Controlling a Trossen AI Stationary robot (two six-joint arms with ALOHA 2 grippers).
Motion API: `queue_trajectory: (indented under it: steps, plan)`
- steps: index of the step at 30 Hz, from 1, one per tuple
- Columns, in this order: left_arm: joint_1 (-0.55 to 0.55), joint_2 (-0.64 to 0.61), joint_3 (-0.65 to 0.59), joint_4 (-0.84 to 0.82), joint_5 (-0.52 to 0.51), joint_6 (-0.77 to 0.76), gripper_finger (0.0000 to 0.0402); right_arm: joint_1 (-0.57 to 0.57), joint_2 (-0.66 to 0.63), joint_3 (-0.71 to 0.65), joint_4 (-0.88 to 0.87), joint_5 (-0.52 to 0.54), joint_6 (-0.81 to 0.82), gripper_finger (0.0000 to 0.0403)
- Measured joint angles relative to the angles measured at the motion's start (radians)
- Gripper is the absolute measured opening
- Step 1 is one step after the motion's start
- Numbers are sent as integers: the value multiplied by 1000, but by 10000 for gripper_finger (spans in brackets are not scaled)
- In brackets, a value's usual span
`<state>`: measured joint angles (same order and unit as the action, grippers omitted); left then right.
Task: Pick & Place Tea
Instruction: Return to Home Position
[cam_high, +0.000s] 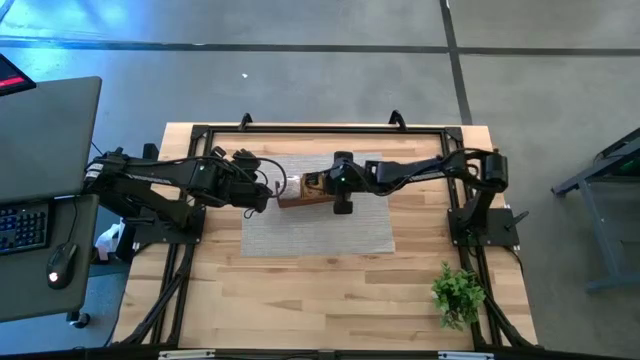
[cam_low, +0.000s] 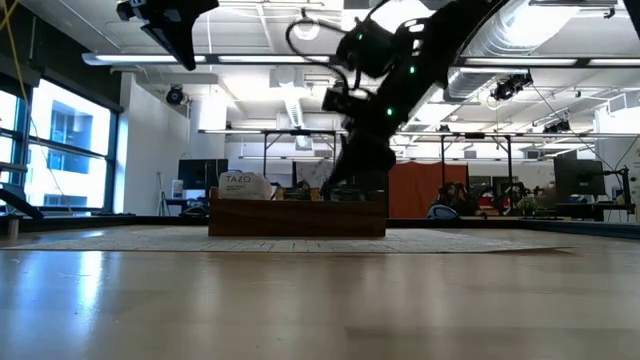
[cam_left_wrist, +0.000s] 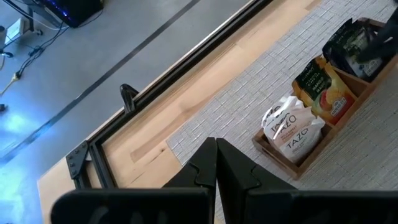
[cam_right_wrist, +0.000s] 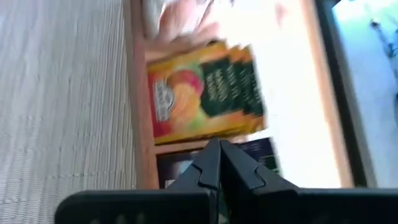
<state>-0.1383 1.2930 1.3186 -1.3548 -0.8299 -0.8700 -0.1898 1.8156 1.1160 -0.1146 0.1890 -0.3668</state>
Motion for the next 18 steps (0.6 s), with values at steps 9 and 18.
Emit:
queue_trajectory:
  steps: [9,18]
  plan:
    - [-3,-46,-1,-146,-22,-59,1,7,-235,0,-87,49,-7,3]
    - [-171,-415,-118,-137,-18,-174,1,-39,-741,-212,-167,-54,52,3]
